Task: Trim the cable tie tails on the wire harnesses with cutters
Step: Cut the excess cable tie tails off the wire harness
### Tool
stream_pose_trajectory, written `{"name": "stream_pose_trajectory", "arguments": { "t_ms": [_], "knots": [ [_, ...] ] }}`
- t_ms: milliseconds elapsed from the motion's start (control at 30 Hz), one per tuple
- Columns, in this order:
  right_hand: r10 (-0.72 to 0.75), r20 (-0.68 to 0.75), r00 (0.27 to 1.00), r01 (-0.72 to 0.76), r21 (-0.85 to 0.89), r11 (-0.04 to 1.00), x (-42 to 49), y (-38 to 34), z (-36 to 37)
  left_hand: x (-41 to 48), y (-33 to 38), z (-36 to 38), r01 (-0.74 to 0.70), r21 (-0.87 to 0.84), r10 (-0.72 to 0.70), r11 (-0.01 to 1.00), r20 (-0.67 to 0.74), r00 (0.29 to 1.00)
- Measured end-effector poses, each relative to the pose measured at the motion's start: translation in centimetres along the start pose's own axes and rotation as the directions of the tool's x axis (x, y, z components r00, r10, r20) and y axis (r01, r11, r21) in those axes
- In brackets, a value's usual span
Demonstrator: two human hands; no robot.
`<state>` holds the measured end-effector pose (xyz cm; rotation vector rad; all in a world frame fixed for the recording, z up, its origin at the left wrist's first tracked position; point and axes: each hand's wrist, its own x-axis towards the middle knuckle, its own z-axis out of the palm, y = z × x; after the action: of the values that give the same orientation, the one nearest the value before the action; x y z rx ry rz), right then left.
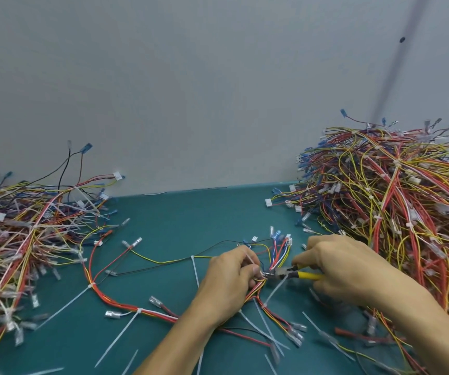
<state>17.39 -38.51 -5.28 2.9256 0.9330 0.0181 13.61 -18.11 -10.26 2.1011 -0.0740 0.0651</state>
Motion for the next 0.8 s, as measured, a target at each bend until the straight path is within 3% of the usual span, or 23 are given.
{"name": "stream_pose_trajectory", "arguments": {
  "t_ms": [800],
  "knots": [
    [-0.017,0.142,0.99,0.03,-0.087,0.996,0.5,-1.2,-1.8,-0.2,0.0,0.0,-0.031,0.067,0.031,0.997,0.002,1.0]
  ]
}}
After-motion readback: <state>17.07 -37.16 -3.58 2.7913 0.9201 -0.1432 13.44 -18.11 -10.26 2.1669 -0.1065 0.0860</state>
